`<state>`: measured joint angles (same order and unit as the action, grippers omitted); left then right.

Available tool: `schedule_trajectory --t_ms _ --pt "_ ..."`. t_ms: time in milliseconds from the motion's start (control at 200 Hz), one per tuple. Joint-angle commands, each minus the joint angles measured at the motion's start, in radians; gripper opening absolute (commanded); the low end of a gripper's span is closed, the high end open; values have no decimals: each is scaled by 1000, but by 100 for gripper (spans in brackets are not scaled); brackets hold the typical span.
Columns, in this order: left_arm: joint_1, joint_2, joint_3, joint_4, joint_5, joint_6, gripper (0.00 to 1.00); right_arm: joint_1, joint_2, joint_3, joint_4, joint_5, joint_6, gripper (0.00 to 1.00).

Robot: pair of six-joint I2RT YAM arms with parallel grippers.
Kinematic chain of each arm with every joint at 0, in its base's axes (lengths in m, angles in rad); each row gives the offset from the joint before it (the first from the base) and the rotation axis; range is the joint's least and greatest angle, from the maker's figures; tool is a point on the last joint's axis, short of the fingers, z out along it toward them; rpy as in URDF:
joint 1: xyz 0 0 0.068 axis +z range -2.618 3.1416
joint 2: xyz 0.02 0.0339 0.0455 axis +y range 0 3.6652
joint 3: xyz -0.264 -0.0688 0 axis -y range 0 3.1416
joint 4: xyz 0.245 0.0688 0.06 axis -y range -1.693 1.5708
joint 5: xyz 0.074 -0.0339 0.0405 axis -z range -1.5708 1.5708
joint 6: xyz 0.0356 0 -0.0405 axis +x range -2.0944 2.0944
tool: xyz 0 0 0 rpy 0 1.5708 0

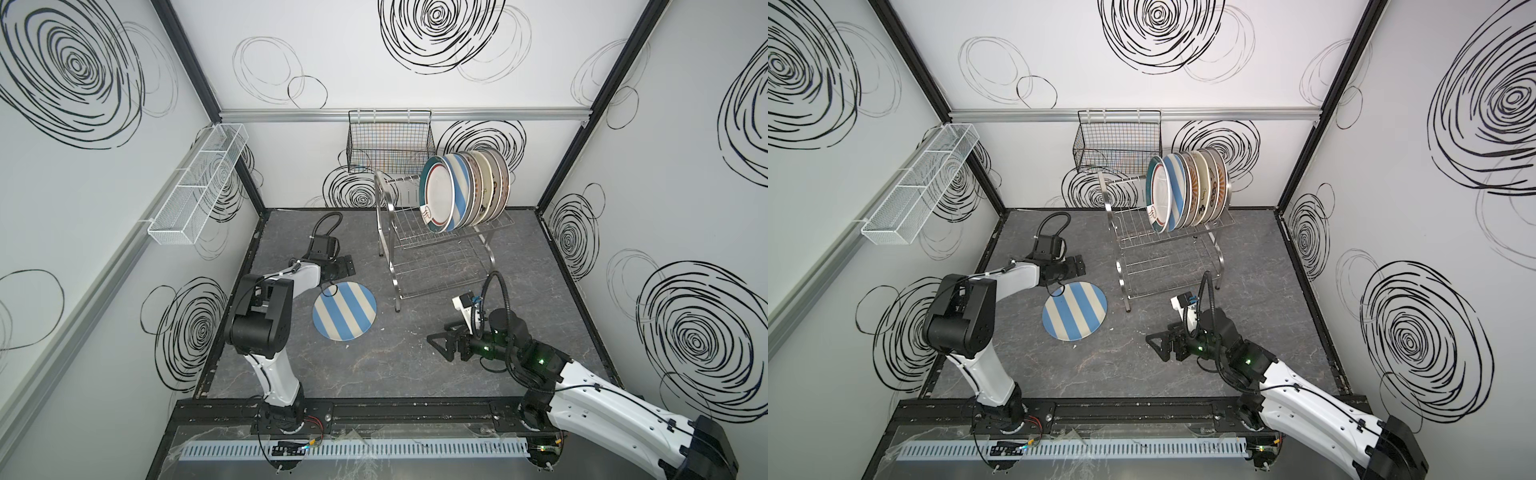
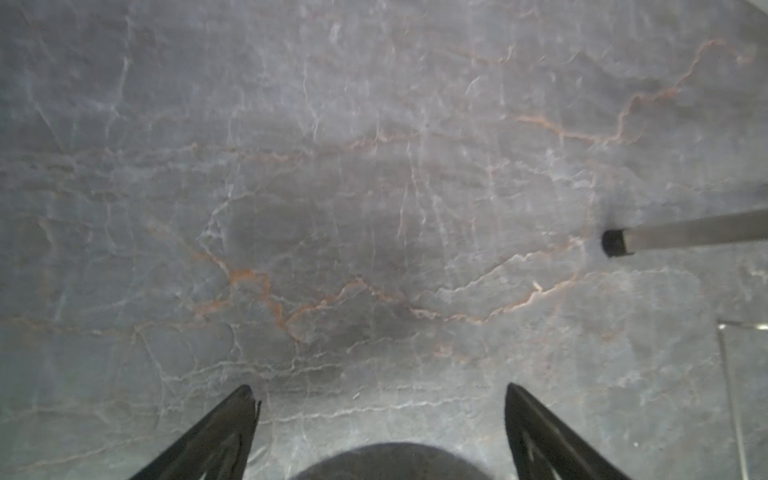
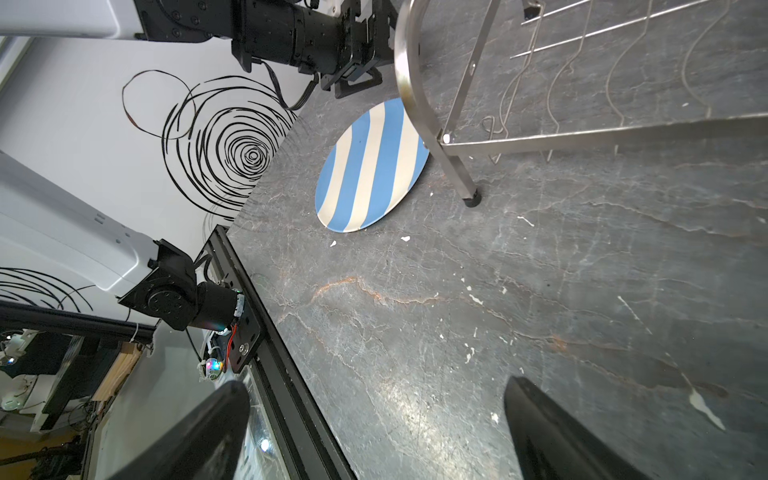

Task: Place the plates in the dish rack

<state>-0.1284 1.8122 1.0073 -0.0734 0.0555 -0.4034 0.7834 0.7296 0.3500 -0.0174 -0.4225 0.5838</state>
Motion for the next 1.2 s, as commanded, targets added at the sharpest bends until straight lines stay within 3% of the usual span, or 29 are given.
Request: schedule_trajectory --t_ms 0,245,440,695,911,1196 --pt "0 -16 -55 65 38 2 96 0 40 12 6 -2 -20 100" --pt "1 -59 -156 93 126 -21 96 1 115 -40 187 -58 91 100" --pt "-21 -189 -317 113 197 -103 96 2 191 -87 333 -67 237 100" --pt "-78 -361 -522 164 239 -164 96 3 339 -117 473 -62 380 91" --pt "-169 -436 -593 172 264 -201 96 7 523 -68 554 -123 401 81" --pt "-221 -494 -648 190 294 -215 96 7 709 -21 634 -158 416 77"
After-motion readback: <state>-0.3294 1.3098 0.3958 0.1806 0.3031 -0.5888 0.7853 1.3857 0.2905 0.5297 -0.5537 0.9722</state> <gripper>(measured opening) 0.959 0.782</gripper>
